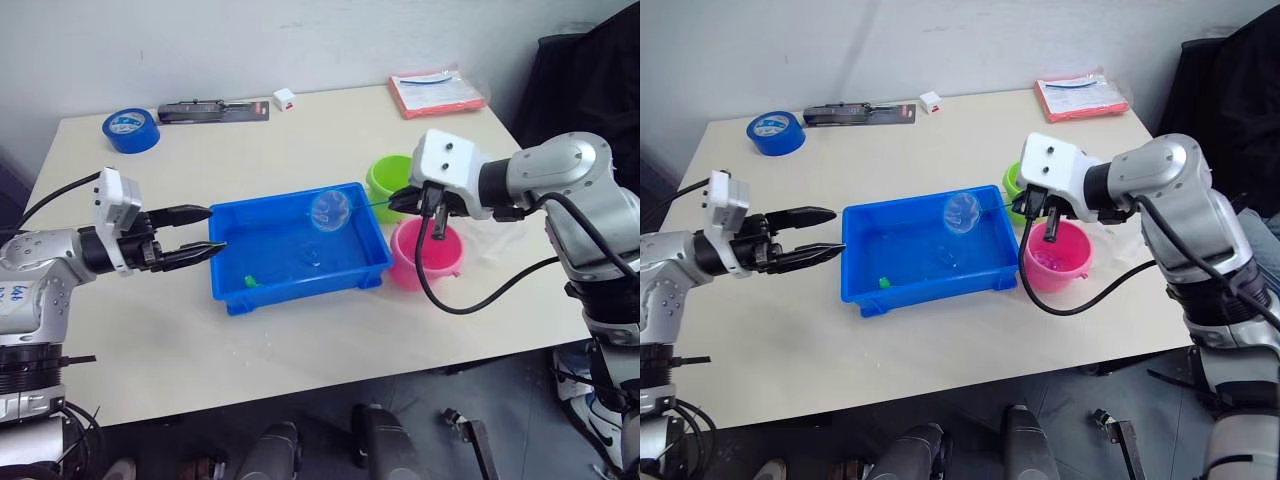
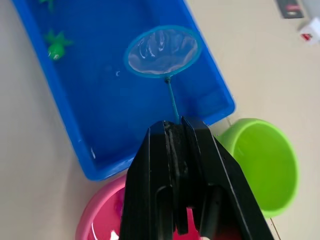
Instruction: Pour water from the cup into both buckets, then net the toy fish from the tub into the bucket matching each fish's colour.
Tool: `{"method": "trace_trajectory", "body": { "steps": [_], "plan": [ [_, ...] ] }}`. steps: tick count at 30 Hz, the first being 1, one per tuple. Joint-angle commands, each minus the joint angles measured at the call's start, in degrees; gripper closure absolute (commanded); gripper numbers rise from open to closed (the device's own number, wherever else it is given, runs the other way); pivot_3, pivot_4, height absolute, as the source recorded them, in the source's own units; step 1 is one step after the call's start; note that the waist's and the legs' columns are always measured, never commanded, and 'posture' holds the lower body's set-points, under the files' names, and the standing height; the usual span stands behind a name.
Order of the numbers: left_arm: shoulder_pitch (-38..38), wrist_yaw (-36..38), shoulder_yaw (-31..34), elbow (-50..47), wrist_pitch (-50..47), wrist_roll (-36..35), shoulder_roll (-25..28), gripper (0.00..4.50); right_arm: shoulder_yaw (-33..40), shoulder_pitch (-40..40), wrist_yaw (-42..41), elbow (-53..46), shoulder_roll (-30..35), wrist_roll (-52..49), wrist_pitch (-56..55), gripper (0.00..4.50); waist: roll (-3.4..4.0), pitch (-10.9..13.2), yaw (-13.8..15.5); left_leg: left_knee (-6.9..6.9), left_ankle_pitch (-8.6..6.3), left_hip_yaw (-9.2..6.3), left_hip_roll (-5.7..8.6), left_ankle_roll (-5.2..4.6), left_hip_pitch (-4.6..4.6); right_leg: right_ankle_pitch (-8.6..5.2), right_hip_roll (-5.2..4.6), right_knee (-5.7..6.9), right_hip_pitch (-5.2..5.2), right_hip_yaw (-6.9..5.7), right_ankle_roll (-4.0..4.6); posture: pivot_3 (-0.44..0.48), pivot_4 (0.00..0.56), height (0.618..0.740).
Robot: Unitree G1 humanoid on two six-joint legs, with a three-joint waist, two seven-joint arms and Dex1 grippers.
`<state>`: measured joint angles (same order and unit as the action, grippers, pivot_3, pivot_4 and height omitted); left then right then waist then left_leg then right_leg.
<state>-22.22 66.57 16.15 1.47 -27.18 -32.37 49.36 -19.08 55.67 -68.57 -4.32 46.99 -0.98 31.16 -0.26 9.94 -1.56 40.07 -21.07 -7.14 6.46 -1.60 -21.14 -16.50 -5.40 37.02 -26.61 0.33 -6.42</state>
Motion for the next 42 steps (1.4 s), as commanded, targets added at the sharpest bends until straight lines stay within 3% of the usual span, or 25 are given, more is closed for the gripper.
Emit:
{"method": "trace_trajectory", "body": {
  "steps": [1,11,22,29,37,42],
  "plan": [
    [4.0,0.5,3.6,-5.2,-2.6,-2.6,2.4,0.79,-3.3,1.6,-2.0,5.2,-1.0,3.8,-11.7,3.71,0.00,0.0,-0.2,-0.04,0.00,0.02,-0.01,0.00,0.01,0.00,0.01,-0.01,-0.02,0.01,0.00,0.000,0.150,0.740],
    [10.1,-4.7,9.4,-13.0,-6.0,-6.6,1.4,0.79,-9.9,6.0,-4.7,20.9,-8.0,11.6,-32.4,3.71,0.01,0.0,-0.2,-0.03,0.00,0.03,-0.04,0.01,0.00,0.00,0.03,-0.02,-0.03,-0.02,0.01,0.000,0.150,0.740],
    [16.4,-7.6,15.1,-18.2,-8.0,-9.7,2.0,0.79,-9.8,4.5,-8.6,23.5,-14.0,12.1,-36.1,3.71,0.01,0.0,-0.2,-0.03,-0.01,0.00,-0.07,0.03,0.03,-0.01,0.06,-0.01,-0.01,-0.02,0.02,0.000,0.150,0.740],
    [17.9,-8.3,17.1,-19.5,-8.6,-10.4,2.2,0.79,-8.6,2.8,-10.5,21.6,-17.7,9.4,-27.3,3.71,0.01,0.0,-0.2,-0.03,-0.01,-0.01,-0.07,0.03,0.04,-0.01,0.06,-0.02,0.01,-0.02,0.02,0.000,0.150,0.740],
    [17.5,-8.4,16.8,-18.9,-8.1,-10.2,2.5,0.79,-4.3,4.7,-13.4,19.5,-19.5,2.7,-3.4,3.71,0.01,0.0,-0.2,-0.03,-0.03,-0.03,-0.08,0.05,0.04,-0.02,0.07,-0.02,0.01,-0.02,0.04,0.000,0.150,0.740],
    [16.7,-8.3,15.9,-18.4,-7.7,-9.8,2.5,0.79,-2.9,6.1,-13.4,18.9,-18.7,0.3,3.9,3.71,0.02,0.0,-0.1,-0.04,-0.03,-0.05,-0.08,0.06,0.03,-0.02,0.06,-0.03,0.01,-0.02,0.04,0.000,0.150,0.740]
  ]
}}
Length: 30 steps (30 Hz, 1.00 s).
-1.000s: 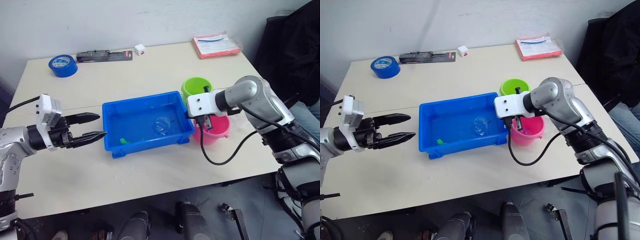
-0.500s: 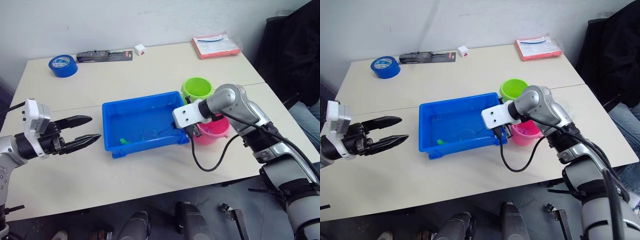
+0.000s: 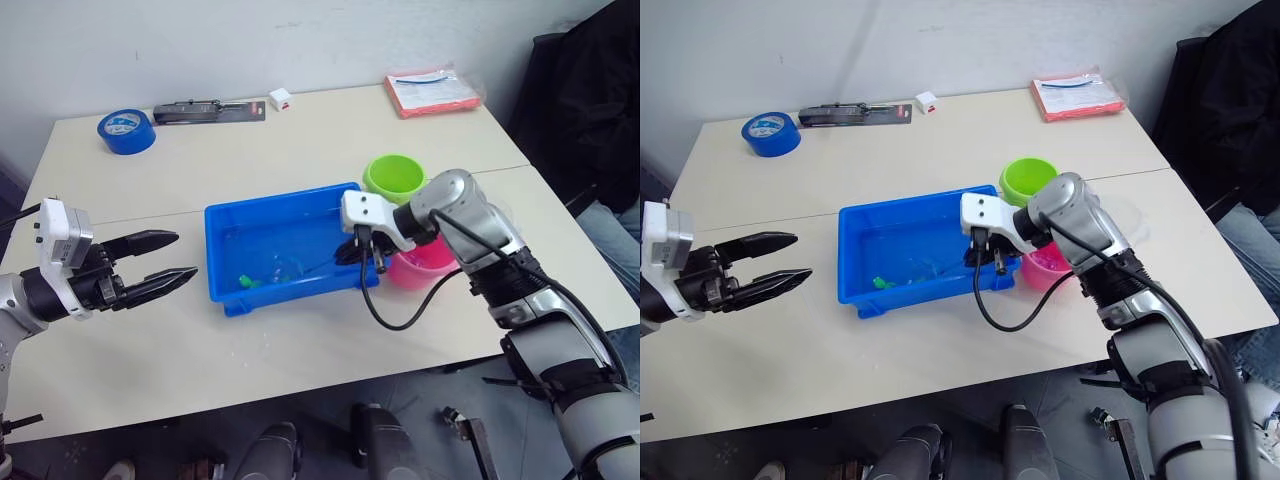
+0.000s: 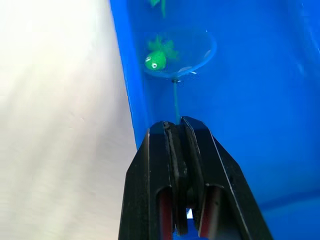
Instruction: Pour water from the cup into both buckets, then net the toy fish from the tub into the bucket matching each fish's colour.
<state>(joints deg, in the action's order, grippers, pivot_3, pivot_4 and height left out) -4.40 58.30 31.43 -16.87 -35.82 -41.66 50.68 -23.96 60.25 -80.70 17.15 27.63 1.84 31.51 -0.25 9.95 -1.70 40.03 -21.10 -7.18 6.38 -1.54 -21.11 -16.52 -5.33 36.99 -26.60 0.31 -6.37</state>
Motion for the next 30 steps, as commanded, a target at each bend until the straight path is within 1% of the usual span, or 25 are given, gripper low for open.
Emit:
{"method": "trace_trajectory", "body": {
  "steps": [1,8,13,18,24,30],
  "plan": [
    [-1.5,-0.1,0.3,0.2,1.1,-0.4,1.2,0.79,2.3,2.0,-1.0,-2.5,0.7,-3.1,5.3,3.71,0.00,0.0,0.0,0.00,0.00,0.00,0.00,0.00,0.00,0.00,0.00,0.00,0.00,0.00,0.00,0.000,0.150,0.740],
    [-4.5,0.6,-2.3,2.3,1.9,0.4,1.1,0.79,5.2,4.3,1.5,-2.2,2.4,-6.0,12.9,3.71,0.00,0.0,0.0,-0.01,-0.01,0.00,0.00,0.01,0.00,0.00,0.00,0.00,-0.01,0.00,0.00,0.000,0.150,0.740],
    [-8.5,1.4,-6.3,5.2,4.0,1.5,0.2,0.79,8.3,3.3,4.1,-5.3,4.5,-8.4,17.5,3.71,0.00,0.0,0.1,0.01,-0.01,0.00,0.01,0.01,-0.01,0.00,0.00,0.00,-0.01,0.00,0.00,0.000,0.150,0.740],
    [-15.4,1.4,-12.6,10.2,8.0,4.3,-3.3,0.79,13.7,0.3,9.0,-12.0,7.2,-12.3,25.4,3.71,0.00,0.0,0.2,0.05,0.00,-0.03,0.05,0.01,-0.03,0.00,-0.05,0.02,0.01,-0.04,0.00,0.000,0.150,0.740],
    [-21.9,2.8,-17.4,16.5,12.7,7.5,-6.3,0.79,20.0,-2.0,15.1,-17.9,10.3,-16.5,32.0,3.71,0.00,0.0,0.0,0.03,-0.01,0.00,0.03,0.01,-0.04,0.01,-0.03,0.03,-0.03,-0.03,-0.01,0.000,0.150,0.740],
    [-29.5,4.7,-21.1,25.1,17.5,10.9,-9.3,0.79,26.6,-3.4,21.5,-18.7,15.3,-18.1,33.7,3.71,-0.01,0.0,0.2,0.07,0.00,0.02,0.06,0.01,-0.05,0.01,-0.04,0.04,-0.03,-0.03,-0.01,0.000,0.150,0.740]
  ]
}}
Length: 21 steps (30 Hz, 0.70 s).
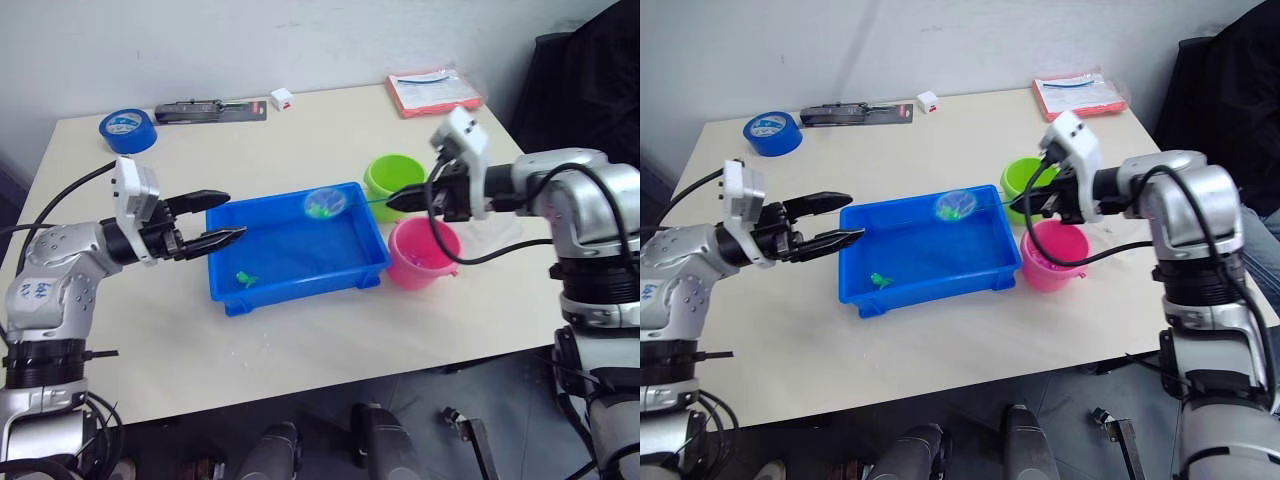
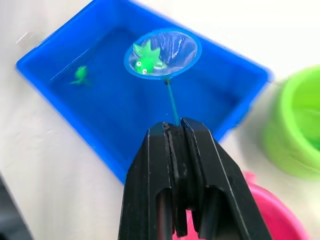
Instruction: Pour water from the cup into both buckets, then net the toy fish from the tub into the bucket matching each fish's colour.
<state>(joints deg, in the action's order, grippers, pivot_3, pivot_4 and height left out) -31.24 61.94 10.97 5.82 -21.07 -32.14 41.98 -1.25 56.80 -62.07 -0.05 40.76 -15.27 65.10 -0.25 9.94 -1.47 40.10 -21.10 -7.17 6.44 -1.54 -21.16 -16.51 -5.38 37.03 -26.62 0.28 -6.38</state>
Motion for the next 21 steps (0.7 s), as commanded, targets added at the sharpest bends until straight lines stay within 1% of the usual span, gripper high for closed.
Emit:
{"method": "trace_trajectory", "body": {
  "steps": [1,5,7,9,12,14,18,21],
  "plan": [
    [-3.4,1.2,-1.0,3.4,3.5,2.0,-0.9,0.79,4.7,-0.1,4.0,-1.3,2.8,-1.0,-0.1,3.71,0.00,0.0,0.0,0.00,0.00,0.00,0.01,0.00,0.01,0.00,-0.01,0.02,0.00,0.00,0.00,0.000,0.150,0.740],
    [-5.8,2.6,-1.9,6.1,4.5,2.8,-1.7,0.79,6.7,-0.3,8.9,0.0,4.0,-0.2,-2.1,3.71,0.00,0.0,-0.2,-0.02,0.00,0.02,0.01,-0.01,-0.01,0.00,-0.01,0.03,-0.03,0.01,0.00,0.000,0.150,0.740],
    [-6.7,3.3,-2.3,7.2,4.9,3.1,-2.1,0.79,6.2,-1.0,12.5,0.4,4.7,1.9,-5.1,3.71,0.00,0.0,-0.2,-0.04,0.00,0.07,-0.01,-0.01,0.00,0.00,0.00,0.03,-0.05,0.03,0.00,0.000,0.150,0.740],
    [-7.4,3.9,-2.7,8.1,5.0,3.5,-2.4,0.79,3.4,-3.3,15.4,-1.0,5.6,5.2,-10.0,3.71,0.00,0.0,-0.1,-0.02,0.00,0.07,-0.01,-0.01,0.00,0.00,0.00,0.06,-0.05,0.03,0.00,0.000,0.150,0.740],
    [-8.0,4.5,-2.9,9.1,5.3,3.9,-2.6,0.79,1.1,-5.3,17.2,-2.6,6.1,7.3,-13.4,3.71,-0.01,0.0,-0.1,-0.01,0.01,0.07,0.03,-0.01,0.00,0.00,-0.02,0.07,-0.05,0.04,-0.01,0.000,0.150,0.740],
    [-8.4,5.0,-3.2,9.5,5.4,4.0,-2.9,0.79,-1.1,-7.4,19.4,-5.1,6.3,10.2,-17.6,3.71,0.00,0.0,-0.1,0.00,0.01,0.10,0.03,-0.02,-0.01,0.01,-0.02,0.08,-0.06,0.03,-0.01,0.000,0.150,0.740],
    [-9.3,5.6,-3.7,10.7,5.8,4.5,-3.6,0.79,-8.8,-12.2,24.4,-9.8,9.2,21.1,-27.4,3.71,0.00,0.0,-0.1,0.00,0.01,0.09,0.02,-0.02,0.00,0.01,-0.01,0.09,-0.08,0.02,-0.01,0.000,0.150,0.740],
    [-9.7,6.1,-3.9,11.2,5.9,4.7,-3.8,0.79,-11.6,-14.5,27.2,-11.0,11.0,27.4,-33.0,3.71,-0.01,0.0,-0.1,0.02,0.01,0.11,0.06,-0.03,-0.01,0.01,-0.02,0.11,-0.09,0.01,-0.01,0.000,0.150,0.740]
  ]
}}
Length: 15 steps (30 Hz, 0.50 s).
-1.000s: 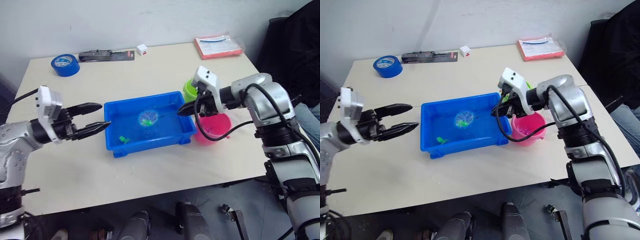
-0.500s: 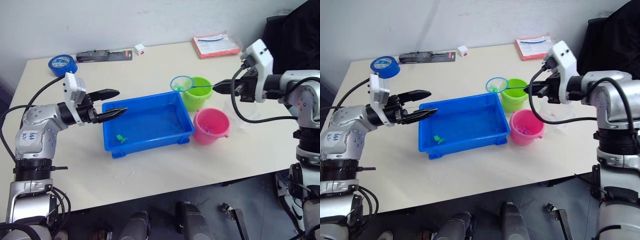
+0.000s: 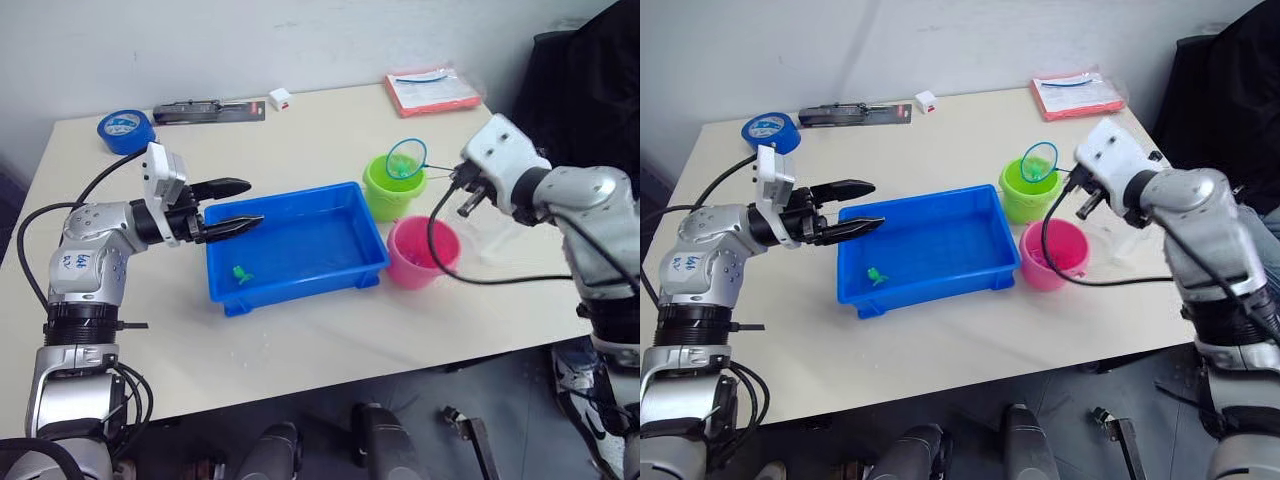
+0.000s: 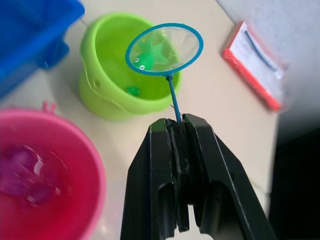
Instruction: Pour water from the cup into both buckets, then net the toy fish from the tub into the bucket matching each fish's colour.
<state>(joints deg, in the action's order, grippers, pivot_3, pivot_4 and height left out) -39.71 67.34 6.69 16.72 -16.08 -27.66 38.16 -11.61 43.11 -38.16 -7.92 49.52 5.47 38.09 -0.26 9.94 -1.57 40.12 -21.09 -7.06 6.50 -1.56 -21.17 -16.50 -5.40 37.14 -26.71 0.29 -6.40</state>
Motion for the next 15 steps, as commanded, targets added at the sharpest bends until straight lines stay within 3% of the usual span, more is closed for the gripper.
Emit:
{"method": "trace_trajectory", "body": {
  "steps": [1,15],
  "plan": [
    [-1.2,0.8,0.3,0.4,0.9,0.2,-0.1,0.79,-2.0,-1.5,4.1,-3.5,2.8,8.8,-7.9,3.71,0.00,0.0,0.0,0.00,0.00,0.02,0.01,-0.01,0.00,0.00,0.00,0.01,0.00,-0.01,0.00,0.000,0.150,0.740],
    [-1.3,1.7,0.4,0.5,0.7,0.8,-0.6,0.79,-8.7,-6.8,12.5,-2.5,4.8,35.7,-28.1,3.71,0.00,0.0,0.0,0.01,0.01,0.05,0.00,-0.01,0.01,0.00,0.02,0.00,-0.01,-0.03,0.00,0.000,0.150,0.740]
  ]
}}
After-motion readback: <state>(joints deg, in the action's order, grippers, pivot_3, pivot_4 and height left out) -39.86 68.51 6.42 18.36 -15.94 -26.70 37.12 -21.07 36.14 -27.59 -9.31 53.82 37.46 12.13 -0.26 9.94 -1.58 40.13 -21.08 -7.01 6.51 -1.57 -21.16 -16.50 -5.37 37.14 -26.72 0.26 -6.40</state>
